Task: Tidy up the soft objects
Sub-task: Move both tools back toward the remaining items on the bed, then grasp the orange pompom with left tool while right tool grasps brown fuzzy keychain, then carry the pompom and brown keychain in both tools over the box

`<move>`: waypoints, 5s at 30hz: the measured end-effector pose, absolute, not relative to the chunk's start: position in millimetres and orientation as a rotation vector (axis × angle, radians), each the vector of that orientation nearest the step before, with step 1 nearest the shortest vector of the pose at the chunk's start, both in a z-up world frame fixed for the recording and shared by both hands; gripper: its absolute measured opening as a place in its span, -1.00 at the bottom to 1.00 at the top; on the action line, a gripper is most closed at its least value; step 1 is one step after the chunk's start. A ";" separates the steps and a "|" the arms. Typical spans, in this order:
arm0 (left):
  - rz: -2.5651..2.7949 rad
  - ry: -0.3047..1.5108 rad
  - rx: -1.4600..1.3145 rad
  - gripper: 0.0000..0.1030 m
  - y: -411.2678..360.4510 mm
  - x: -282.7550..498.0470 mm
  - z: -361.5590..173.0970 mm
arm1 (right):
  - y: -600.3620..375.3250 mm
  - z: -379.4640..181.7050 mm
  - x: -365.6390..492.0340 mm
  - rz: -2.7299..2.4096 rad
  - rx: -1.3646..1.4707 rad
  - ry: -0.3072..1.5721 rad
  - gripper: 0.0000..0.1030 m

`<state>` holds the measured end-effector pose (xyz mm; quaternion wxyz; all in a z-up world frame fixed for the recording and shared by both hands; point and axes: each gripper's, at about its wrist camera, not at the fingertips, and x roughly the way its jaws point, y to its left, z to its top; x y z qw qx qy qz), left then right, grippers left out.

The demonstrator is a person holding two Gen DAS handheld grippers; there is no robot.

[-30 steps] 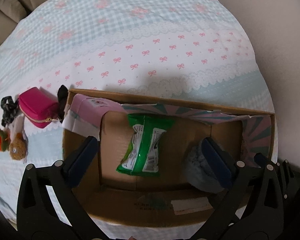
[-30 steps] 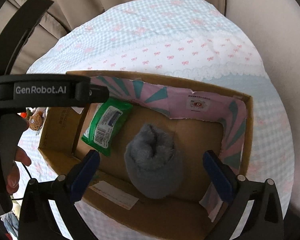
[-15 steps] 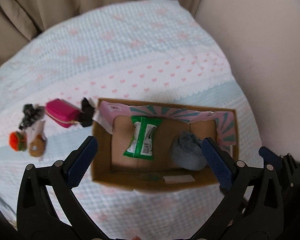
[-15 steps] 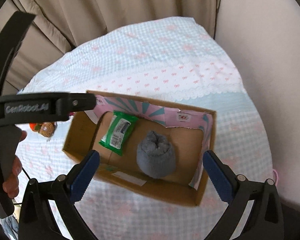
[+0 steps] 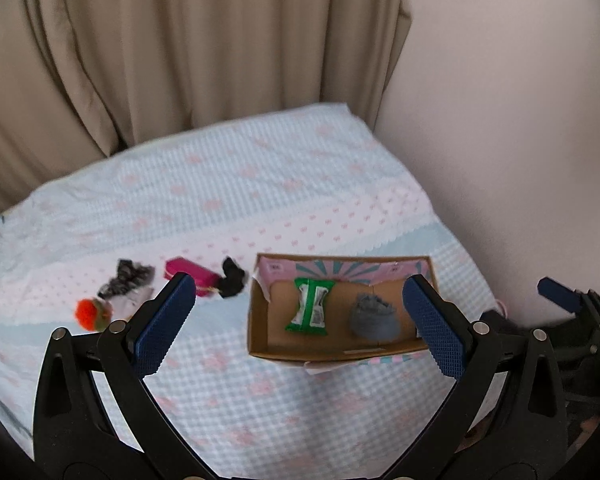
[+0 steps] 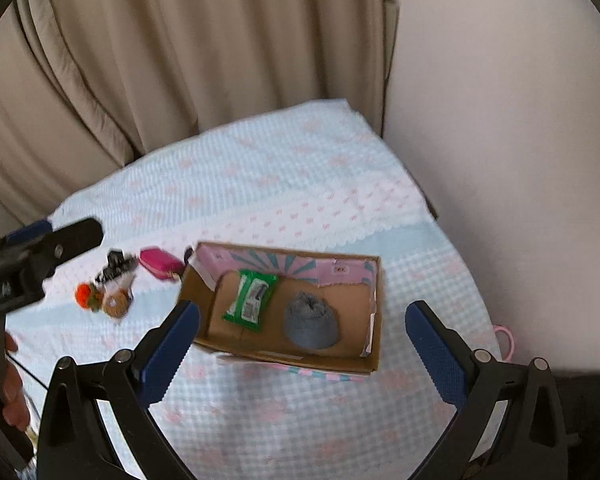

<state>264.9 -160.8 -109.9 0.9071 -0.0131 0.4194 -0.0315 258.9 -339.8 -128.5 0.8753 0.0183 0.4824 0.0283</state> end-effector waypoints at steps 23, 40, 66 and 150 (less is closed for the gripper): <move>0.037 0.673 -0.063 1.00 31.5 135.9 -42.1 | -218.5 -37.3 174.9 0.020 0.105 0.735 0.99; 0.007 0.767 -0.104 1.00 223.8 163.9 -143.2 | -34.5 -131.8 212.1 0.119 0.053 0.846 0.99; -0.075 1.026 -0.198 0.84 294.0 294.5 -435.7 | 80.6 -411.7 327.2 0.153 0.185 1.190 0.46; -0.118 0.926 -0.230 -0.19 -126.7 296.4 -185.3 | -309.0 -168.8 273.6 0.114 0.208 1.076 -0.32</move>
